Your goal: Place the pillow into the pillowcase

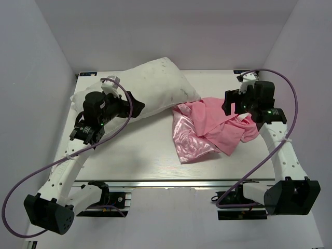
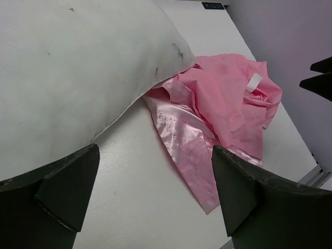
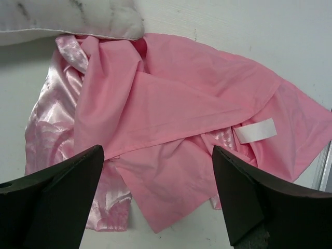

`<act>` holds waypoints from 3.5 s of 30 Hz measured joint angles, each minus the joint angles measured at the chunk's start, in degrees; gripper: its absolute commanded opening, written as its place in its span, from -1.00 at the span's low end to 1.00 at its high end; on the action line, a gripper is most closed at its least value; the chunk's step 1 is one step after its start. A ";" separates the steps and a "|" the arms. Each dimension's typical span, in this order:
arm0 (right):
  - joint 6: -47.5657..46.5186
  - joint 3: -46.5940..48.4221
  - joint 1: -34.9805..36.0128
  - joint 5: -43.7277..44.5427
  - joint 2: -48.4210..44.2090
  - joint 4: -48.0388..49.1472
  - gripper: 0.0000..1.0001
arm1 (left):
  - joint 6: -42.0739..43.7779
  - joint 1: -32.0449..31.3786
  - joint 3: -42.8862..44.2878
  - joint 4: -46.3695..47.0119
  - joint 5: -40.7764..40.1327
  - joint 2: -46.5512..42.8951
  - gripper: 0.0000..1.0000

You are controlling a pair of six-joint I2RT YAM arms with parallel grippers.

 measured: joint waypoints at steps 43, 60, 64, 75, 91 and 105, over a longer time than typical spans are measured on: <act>-18.23 -5.99 0.50 -23.52 -7.21 2.47 0.79 | 41.27 -20.68 34.62 1.07 -49.22 61.16 -1.00; -8.15 -7.10 14.03 -15.26 10.10 4.79 0.79 | 24.83 -17.86 9.75 -10.51 -51.98 16.94 -1.00; -6.80 -7.26 18.51 -11.89 10.34 5.95 0.79 | 19.47 -18.03 6.75 -15.54 -52.50 14.25 -1.00; -5.99 -11.28 22.58 -0.37 17.77 8.33 0.61 | 9.27 -18.18 0.98 -22.49 -50.80 4.98 -1.00; -7.45 6.84 11.98 8.48 17.64 9.42 -1.00 | 4.70 -18.21 -0.66 -21.77 -49.66 4.42 -1.00; -9.20 46.18 9.18 23.50 51.54 21.16 -0.84 | 4.63 -18.21 -0.79 -20.06 -49.05 5.35 -1.00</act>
